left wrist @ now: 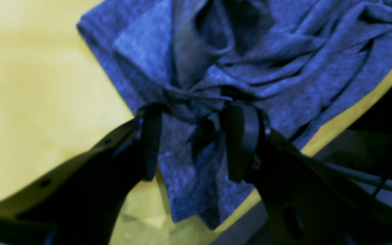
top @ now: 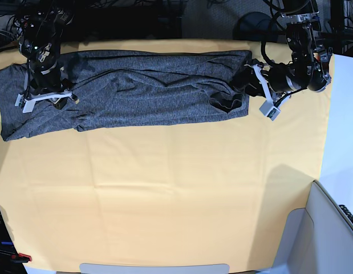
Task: Fold the T-shirt properly
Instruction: 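Grasp both ends of the folded shirt with both grippers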
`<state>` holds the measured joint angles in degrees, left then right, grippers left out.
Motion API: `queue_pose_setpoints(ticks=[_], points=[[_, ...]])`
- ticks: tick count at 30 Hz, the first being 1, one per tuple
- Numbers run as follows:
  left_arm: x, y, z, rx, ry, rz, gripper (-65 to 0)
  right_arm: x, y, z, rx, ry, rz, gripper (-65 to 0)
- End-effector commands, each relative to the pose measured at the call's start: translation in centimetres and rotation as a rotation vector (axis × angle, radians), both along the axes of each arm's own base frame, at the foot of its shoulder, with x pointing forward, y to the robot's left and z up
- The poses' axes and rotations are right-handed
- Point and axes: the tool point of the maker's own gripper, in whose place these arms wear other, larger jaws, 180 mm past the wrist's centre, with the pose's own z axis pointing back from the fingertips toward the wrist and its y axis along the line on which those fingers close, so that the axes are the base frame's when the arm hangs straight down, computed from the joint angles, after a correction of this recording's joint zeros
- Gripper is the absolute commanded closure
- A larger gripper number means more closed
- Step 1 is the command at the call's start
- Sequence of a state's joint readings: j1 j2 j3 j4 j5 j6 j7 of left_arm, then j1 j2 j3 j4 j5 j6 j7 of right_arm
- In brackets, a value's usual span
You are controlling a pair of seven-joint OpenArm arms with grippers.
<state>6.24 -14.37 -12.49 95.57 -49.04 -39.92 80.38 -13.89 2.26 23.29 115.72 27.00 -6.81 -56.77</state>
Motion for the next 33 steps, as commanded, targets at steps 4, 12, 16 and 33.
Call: queue_pose_setpoints(ticks=[4,12,16,33], points=[[1.1,2.4,1.0,-0.017,0.007,0.158,-26.5,0.2,-0.3,0.9,-0.021,-0.033,0.003,-19.4],[1.6,5.7,1.6,-0.097,0.012,0.437,-21.1,0.2,-0.2,0.8,-0.019,-0.029,0.005,-19.3],[1.6,5.8,1.8,-0.126,0.001,0.468,-21.2,0.1,-0.2,0.8,-0.017,-0.027,0.005,-19.3],[-0.8,3.7,-0.8,-0.348,0.132,0.501,-27.0,-0.2,0.5,0.5,-0.042,-0.021,0.085,-19.3]])
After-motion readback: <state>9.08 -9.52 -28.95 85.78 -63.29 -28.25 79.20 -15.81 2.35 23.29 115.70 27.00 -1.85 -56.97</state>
